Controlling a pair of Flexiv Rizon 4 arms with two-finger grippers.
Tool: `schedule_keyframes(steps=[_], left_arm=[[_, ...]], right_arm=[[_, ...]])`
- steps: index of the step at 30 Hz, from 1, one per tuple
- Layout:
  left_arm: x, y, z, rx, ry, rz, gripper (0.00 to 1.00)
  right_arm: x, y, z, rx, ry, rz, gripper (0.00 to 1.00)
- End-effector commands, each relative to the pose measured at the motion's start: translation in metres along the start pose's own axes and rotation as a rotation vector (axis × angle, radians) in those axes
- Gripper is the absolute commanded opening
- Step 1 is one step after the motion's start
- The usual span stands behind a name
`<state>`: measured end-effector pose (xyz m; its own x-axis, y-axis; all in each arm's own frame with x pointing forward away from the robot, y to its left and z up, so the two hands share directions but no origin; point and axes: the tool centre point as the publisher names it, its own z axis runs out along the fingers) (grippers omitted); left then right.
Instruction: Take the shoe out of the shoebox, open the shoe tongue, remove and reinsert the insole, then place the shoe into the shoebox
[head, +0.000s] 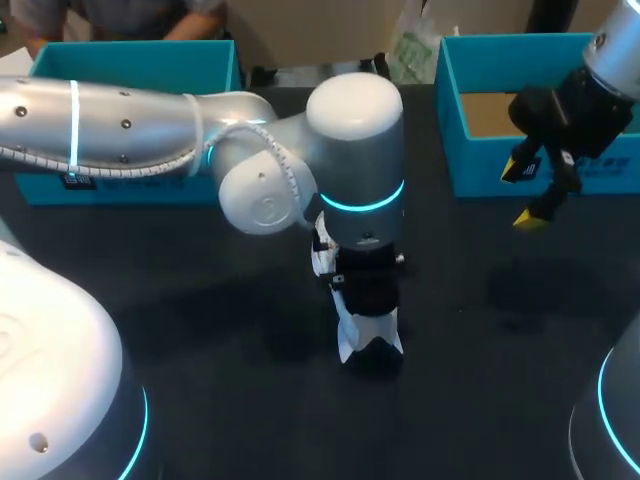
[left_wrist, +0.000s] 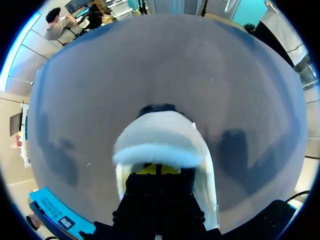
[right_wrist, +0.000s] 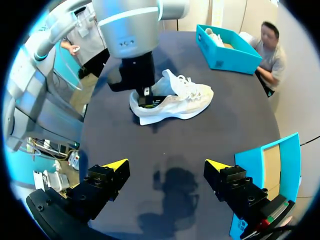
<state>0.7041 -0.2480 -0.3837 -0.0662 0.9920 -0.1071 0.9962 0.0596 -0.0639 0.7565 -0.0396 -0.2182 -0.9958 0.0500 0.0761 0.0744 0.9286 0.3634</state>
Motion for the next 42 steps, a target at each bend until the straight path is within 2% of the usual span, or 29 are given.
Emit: schedule_keyframes(steps=[1,6,14,23,28,32,38,39,40,41,42], left_arm=[[0.003,0.002,-0.004,0.001,-0.006,0.001,0.0],[-0.003,-0.003,0.006,0.014,-0.012,0.008,0.0],[0.001,-0.01,0.017,0.013,0.02,0.013,0.0],[0.006,0.009,-0.01,-0.044,0.047,-0.073,0.0],[0.007,0.022,-0.029,-0.116,0.031,-0.093,0.0],[0.007,0.031,-0.037,-0.17,0.036,-0.117,0.0],[0.012,0.036,-0.043,-0.184,0.037,-0.164,0.0],[0.013,0.037,-0.041,-0.184,0.047,-0.167,0.39],[0.014,0.038,-0.04,-0.186,0.049,-0.171,0.51],[0.015,0.038,-0.039,-0.186,0.051,-0.175,0.58],[0.016,0.039,-0.039,-0.191,0.056,-0.177,0.73]], right_arm=[[0.0,0.0,0.001,0.002,-0.001,0.0,1.0],[0.0,0.0,0.001,0.002,-0.001,0.0,1.0],[0.0,0.0,0.001,0.002,-0.001,0.0,1.0],[0.0,0.0,0.001,0.002,-0.001,0.0,1.0],[0.0,0.0,0.001,0.002,-0.001,0.0,1.0],[0.0,0.0,0.001,0.002,-0.001,0.0,1.0],[0.0,0.0,0.001,0.002,-0.001,0.0,1.0],[0.0,0.0,0.001,0.002,-0.001,0.0,1.0],[0.0,0.0,0.001,0.002,-0.001,0.0,1.0],[0.0,0.0,0.001,0.002,-0.001,0.0,1.0],[0.0,0.0,0.001,0.002,-0.001,0.0,1.0]])
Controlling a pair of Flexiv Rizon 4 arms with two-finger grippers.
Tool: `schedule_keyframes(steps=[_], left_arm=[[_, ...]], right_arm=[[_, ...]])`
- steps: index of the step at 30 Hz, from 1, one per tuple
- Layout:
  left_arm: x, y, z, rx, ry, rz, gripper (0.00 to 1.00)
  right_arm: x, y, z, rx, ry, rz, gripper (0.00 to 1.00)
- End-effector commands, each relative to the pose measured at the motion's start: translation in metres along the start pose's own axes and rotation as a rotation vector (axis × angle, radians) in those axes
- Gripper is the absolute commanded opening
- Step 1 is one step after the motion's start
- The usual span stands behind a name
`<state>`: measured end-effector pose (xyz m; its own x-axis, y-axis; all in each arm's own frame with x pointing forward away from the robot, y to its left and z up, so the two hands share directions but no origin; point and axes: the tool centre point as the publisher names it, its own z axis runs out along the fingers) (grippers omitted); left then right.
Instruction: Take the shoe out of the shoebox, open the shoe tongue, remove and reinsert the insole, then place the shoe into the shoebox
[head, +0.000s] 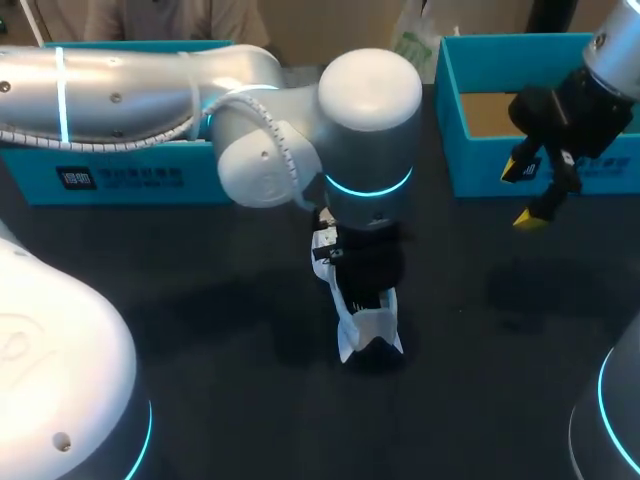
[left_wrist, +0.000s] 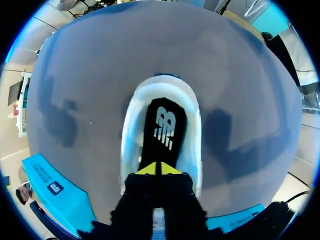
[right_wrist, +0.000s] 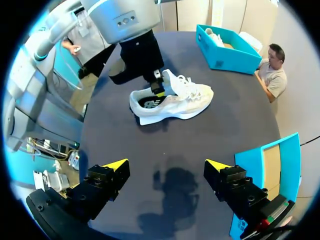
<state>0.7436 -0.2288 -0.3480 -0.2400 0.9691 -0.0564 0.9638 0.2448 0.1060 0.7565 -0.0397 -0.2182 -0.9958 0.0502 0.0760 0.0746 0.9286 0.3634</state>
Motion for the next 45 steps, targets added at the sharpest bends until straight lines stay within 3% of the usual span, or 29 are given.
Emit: schedule_keyframes(steps=[1,2,3,30,45], left_arm=[[0.003,0.001,0.002,-0.007,0.002,-0.002,0.76],[0.004,0.001,0.002,-0.008,0.01,-0.002,0.95],[0.004,0.001,0.003,-0.01,0.013,-0.002,1.0],[0.011,-0.001,-0.011,-0.02,0.06,0.004,1.0],[0.006,0.017,-0.032,-0.02,0.022,-0.015,1.0]], right_arm=[[0.0,0.0,0.001,0.002,0.0,0.0,1.0],[0.0,0.0,0.001,0.002,0.0,0.0,1.0],[0.0,0.0,0.001,0.002,0.0,0.0,1.0],[0.0,0.0,0.001,0.002,0.0,0.0,1.0],[0.0,0.0,0.001,0.002,0.0,0.0,1.0]])
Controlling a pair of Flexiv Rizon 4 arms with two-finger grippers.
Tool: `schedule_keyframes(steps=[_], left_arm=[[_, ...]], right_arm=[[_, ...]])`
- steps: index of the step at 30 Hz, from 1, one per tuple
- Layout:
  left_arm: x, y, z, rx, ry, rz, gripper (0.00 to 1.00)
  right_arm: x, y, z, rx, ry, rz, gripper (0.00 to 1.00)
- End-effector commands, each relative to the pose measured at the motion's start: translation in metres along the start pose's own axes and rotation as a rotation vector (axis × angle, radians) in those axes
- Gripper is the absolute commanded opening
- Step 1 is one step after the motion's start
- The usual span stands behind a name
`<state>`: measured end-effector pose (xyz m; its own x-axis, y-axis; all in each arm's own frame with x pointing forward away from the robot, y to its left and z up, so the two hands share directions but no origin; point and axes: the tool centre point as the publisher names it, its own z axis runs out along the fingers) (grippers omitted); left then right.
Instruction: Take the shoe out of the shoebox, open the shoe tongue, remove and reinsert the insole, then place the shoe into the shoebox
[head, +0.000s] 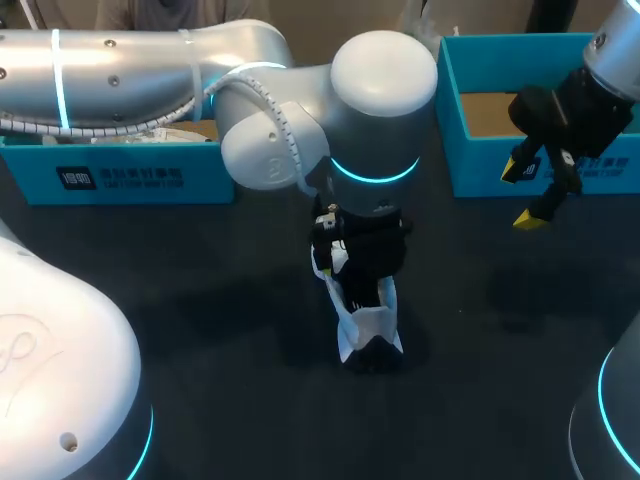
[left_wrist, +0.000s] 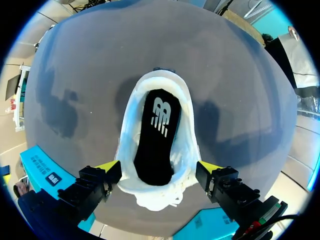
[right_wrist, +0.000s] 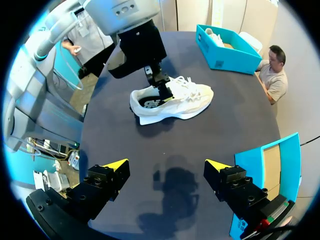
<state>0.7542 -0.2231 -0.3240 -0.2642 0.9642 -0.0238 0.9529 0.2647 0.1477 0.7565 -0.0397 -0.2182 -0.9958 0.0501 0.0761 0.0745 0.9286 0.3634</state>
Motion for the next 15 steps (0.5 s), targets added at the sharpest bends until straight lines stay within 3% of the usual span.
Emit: schedule_keyframes(steps=[1,6,15], left_arm=[[0.005,0.003,-0.011,0.027,-0.015,0.007,1.0],[0.006,0.004,-0.02,0.029,-0.031,0.019,1.0],[0.002,0.03,-0.03,0.006,-0.039,-0.001,1.0]], right_arm=[[0.0,0.0,0.001,0.002,0.0,0.0,1.0],[0.0,0.0,0.001,0.002,0.0,0.0,1.0],[0.0,0.0,0.001,0.002,0.0,0.0,1.0]])
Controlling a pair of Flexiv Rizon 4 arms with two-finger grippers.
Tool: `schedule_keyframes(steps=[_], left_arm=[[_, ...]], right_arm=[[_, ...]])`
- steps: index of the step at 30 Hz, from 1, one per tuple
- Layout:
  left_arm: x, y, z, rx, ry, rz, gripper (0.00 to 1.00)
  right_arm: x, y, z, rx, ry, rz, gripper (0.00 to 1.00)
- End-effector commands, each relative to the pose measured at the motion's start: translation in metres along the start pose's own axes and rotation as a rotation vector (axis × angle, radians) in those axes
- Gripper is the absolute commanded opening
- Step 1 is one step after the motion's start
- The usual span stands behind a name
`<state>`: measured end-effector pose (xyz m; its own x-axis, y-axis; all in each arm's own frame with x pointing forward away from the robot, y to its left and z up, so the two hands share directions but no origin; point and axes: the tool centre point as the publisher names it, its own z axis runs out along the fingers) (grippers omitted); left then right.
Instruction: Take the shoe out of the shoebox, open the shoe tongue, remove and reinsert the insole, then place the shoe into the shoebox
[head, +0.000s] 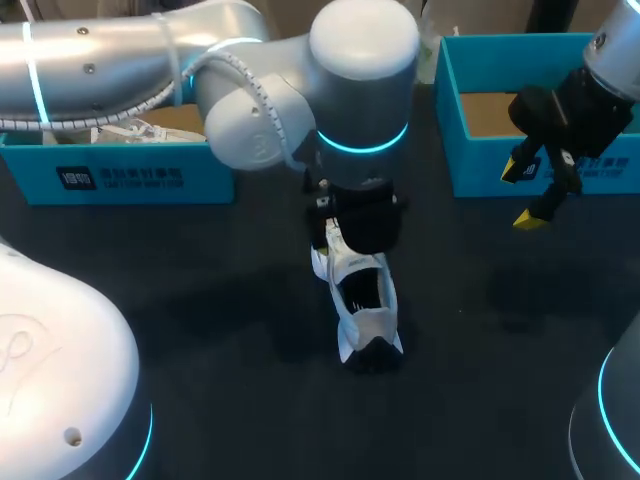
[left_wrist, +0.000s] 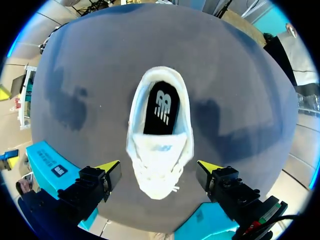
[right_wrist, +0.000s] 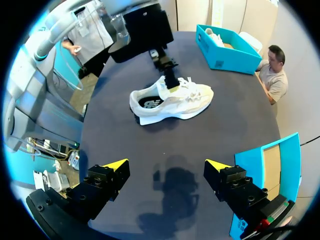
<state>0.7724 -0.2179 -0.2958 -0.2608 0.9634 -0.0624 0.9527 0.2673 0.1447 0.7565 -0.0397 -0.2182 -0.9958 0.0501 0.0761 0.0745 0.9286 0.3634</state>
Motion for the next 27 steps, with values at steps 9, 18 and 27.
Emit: schedule_keyframes(steps=[9,18,27], left_arm=[[-0.002,0.029,-0.007,0.019,-0.009,-0.006,0.44],[-0.003,0.017,0.011,0.027,-0.013,0.049,0.4],[-0.002,0.0,0.031,0.043,-0.003,0.044,0.43]], right_arm=[[0.0,0.0,0.001,0.002,0.0,0.0,1.0],[0.0,0.0,0.001,0.002,0.0,0.0,1.0],[0.0,0.0,0.001,0.002,0.0,0.0,1.0]])
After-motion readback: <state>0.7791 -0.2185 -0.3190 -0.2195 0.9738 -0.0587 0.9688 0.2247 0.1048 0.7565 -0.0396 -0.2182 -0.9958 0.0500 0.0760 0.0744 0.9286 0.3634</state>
